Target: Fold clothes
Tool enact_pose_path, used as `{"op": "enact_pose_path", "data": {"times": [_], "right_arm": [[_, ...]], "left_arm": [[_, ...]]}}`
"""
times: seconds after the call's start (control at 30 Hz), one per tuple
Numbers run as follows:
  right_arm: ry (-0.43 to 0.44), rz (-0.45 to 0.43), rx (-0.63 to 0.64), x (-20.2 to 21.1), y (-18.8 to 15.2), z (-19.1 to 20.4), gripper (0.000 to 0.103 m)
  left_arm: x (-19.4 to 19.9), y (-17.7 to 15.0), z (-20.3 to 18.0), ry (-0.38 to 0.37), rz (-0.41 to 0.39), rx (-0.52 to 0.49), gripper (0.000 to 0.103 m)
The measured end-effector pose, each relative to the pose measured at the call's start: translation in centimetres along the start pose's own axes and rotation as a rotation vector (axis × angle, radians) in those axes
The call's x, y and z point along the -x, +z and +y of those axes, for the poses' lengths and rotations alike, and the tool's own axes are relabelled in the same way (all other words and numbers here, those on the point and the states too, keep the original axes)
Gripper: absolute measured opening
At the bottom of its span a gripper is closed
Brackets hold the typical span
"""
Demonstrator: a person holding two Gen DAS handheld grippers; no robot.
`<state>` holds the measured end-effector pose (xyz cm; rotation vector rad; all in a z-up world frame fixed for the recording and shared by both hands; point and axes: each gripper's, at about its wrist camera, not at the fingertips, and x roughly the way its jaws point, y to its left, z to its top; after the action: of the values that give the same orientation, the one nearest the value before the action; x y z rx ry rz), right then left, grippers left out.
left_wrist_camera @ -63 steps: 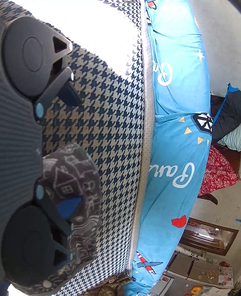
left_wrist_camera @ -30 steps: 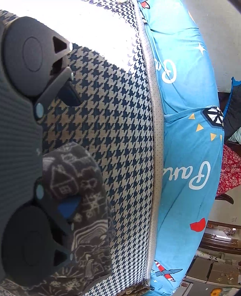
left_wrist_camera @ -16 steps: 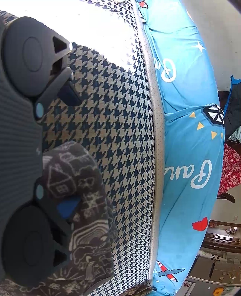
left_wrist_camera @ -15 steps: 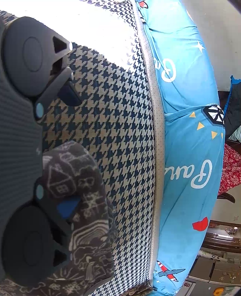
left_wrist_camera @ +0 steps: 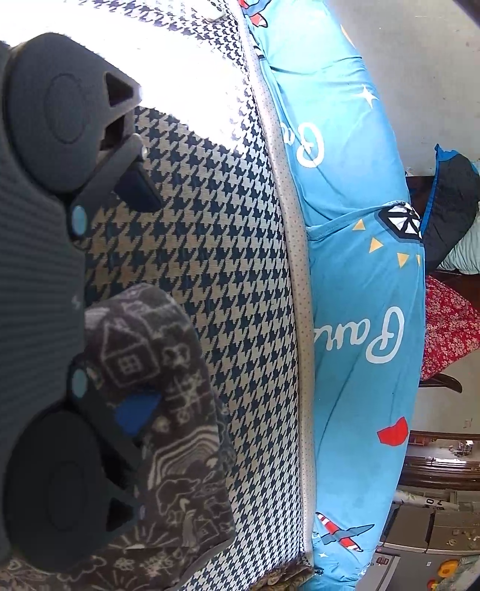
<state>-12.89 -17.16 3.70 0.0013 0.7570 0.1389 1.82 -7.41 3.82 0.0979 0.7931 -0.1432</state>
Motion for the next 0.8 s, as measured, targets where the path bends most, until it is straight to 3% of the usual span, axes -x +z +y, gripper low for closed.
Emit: {"op": "enact_pose_path", "data": {"times": [0.6, 0.8], "right_arm": [[0.042, -0.085, -0.142, 2.2, 0.8, -1.5, 0.040], [0.019, -0.023, -0.144, 1.4, -0.1, -1.1, 0.042]], "left_arm": [[5.3, -1.3, 1.4, 0.006, -0.040, -0.018, 0.103], [6.6, -2.2, 1.3, -0.001, -0.040, -0.024, 0.103]]}}
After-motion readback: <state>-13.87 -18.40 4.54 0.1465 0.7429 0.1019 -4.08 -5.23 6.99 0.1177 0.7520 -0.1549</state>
